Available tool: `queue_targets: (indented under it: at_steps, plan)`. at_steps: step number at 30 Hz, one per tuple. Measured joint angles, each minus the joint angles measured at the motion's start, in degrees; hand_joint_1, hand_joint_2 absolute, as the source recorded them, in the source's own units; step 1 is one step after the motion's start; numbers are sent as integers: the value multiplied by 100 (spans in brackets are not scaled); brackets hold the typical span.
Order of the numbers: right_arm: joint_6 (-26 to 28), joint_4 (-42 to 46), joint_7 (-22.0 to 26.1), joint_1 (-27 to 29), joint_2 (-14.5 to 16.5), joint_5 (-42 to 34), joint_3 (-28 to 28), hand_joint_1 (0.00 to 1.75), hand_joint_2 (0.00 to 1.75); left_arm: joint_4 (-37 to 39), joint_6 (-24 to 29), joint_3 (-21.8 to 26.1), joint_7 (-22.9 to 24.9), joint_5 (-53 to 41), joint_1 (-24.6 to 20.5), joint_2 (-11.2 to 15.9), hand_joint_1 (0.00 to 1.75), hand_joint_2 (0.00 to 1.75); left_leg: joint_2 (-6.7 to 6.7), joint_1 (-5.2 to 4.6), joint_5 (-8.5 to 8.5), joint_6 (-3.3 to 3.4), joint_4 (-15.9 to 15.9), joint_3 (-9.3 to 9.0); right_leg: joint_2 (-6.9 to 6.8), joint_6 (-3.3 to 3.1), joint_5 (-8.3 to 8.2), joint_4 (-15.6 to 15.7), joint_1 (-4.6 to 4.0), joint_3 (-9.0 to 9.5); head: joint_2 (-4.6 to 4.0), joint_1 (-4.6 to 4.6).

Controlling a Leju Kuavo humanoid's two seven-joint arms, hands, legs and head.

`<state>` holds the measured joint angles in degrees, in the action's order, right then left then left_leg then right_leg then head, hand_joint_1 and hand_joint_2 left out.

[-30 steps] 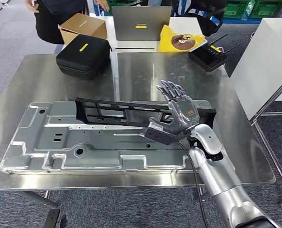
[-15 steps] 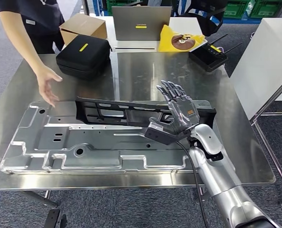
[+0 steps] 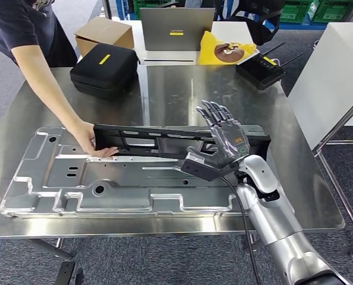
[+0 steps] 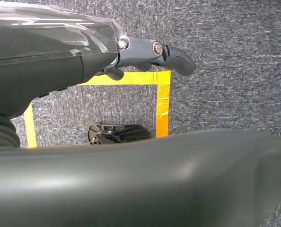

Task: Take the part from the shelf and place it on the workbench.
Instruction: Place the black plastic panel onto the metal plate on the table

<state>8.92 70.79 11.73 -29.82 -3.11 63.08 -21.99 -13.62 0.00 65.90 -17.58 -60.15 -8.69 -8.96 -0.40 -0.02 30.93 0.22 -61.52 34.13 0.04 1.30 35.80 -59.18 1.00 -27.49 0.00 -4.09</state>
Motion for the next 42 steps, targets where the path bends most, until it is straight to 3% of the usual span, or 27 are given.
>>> queue_targets:
  at_steps: [42]
  plan:
    - [-2,-9,-1,84,-1,0,9,0,0,1,0,0,1,0,5,0,0,0,0,0,1,0,1,1,0,0,1,0,0,-3,0,0]
